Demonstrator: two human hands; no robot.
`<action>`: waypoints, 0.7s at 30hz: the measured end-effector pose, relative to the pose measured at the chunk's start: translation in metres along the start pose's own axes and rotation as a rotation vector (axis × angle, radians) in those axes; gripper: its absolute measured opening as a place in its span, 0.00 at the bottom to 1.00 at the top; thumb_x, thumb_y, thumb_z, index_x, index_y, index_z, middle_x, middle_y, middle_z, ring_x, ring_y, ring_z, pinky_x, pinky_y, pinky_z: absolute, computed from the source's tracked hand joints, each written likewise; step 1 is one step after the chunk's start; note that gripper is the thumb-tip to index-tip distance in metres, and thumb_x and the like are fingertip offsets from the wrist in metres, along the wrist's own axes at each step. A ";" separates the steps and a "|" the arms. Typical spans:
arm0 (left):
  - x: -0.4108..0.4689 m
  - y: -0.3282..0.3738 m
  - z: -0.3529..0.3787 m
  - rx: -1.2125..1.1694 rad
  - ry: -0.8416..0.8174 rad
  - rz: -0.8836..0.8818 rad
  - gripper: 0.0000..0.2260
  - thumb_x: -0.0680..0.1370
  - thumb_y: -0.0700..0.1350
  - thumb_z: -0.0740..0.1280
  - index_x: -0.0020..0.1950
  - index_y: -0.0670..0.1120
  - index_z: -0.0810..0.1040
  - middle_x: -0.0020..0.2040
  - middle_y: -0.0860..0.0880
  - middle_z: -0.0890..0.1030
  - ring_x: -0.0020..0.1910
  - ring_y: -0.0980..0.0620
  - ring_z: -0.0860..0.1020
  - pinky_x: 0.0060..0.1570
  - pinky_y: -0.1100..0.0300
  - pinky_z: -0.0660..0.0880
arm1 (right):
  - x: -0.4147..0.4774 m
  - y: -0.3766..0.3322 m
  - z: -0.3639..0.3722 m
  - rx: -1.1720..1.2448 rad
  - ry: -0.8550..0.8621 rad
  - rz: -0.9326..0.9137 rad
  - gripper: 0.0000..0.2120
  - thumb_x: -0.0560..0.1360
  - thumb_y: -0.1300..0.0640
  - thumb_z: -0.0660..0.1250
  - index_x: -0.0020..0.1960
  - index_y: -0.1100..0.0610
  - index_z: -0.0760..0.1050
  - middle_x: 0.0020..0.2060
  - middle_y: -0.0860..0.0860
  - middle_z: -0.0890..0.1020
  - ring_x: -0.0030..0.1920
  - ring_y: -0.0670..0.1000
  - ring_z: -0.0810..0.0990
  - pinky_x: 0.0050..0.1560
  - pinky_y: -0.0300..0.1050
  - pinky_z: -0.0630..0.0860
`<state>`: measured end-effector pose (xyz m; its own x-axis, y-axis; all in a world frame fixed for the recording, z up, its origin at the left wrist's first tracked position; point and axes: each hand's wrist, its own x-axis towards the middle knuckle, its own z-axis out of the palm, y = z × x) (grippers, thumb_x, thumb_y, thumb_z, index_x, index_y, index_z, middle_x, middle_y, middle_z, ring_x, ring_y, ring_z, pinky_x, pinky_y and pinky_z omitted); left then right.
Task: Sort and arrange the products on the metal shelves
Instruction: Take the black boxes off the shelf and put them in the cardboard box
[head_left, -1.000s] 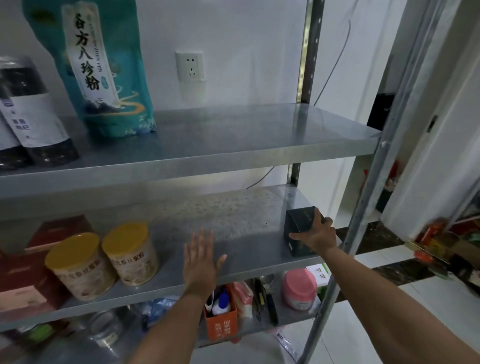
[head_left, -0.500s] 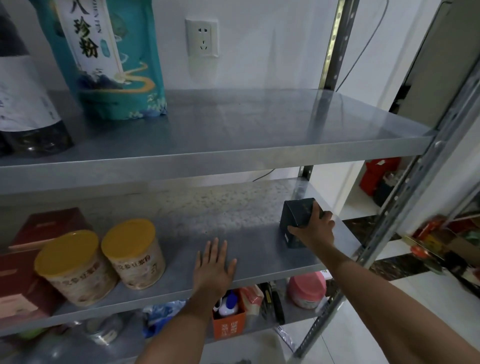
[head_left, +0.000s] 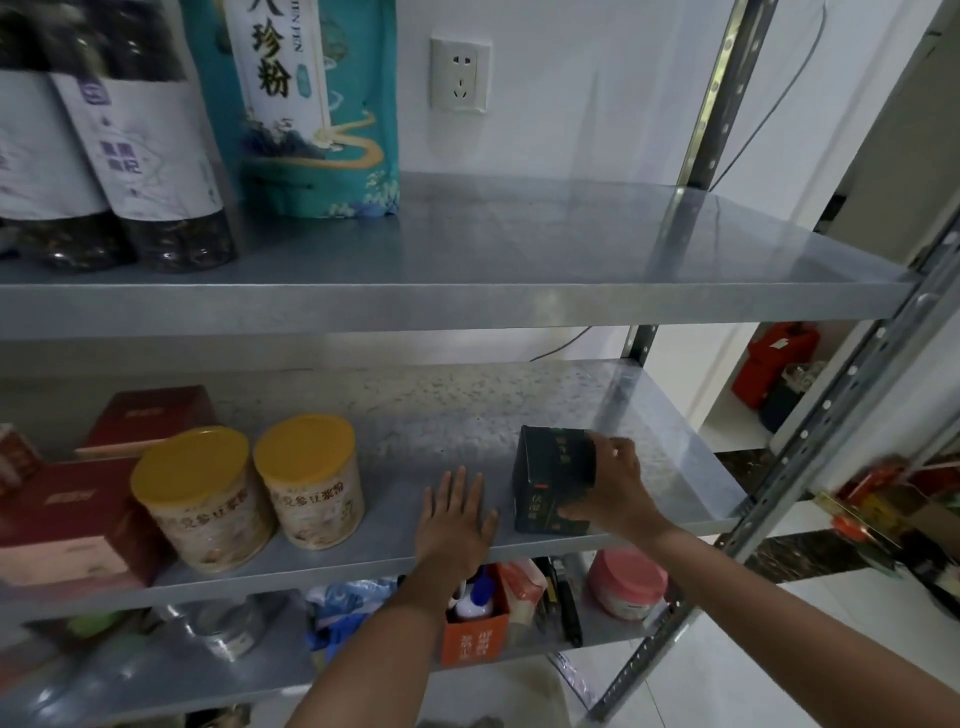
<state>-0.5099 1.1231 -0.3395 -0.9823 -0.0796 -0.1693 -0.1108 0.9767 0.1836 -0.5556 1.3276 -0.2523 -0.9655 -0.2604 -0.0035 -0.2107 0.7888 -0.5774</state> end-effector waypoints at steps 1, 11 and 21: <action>-0.002 -0.001 0.001 -0.008 0.011 0.009 0.28 0.84 0.59 0.41 0.79 0.49 0.35 0.79 0.47 0.35 0.77 0.48 0.34 0.74 0.49 0.33 | 0.005 0.001 -0.008 0.019 0.008 -0.019 0.52 0.61 0.59 0.80 0.76 0.52 0.53 0.67 0.53 0.58 0.72 0.58 0.56 0.68 0.52 0.64; -0.005 -0.011 0.000 -0.091 -0.051 0.080 0.31 0.83 0.62 0.44 0.79 0.49 0.37 0.79 0.46 0.36 0.77 0.46 0.34 0.73 0.48 0.32 | 0.023 0.002 -0.018 0.001 -0.134 -0.060 0.43 0.58 0.57 0.83 0.67 0.53 0.65 0.61 0.49 0.67 0.60 0.50 0.68 0.58 0.43 0.70; -0.034 0.020 -0.058 -1.264 -0.092 0.160 0.40 0.71 0.46 0.76 0.77 0.54 0.58 0.62 0.54 0.77 0.54 0.61 0.79 0.47 0.65 0.78 | -0.005 -0.028 -0.028 0.527 -0.253 0.052 0.30 0.64 0.56 0.81 0.64 0.51 0.76 0.57 0.48 0.82 0.52 0.43 0.81 0.49 0.33 0.76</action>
<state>-0.4875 1.1337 -0.2737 -0.9896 0.0846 -0.1168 -0.1080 0.1014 0.9890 -0.5492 1.3221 -0.2134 -0.8921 -0.4051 -0.2001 0.0031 0.4373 -0.8993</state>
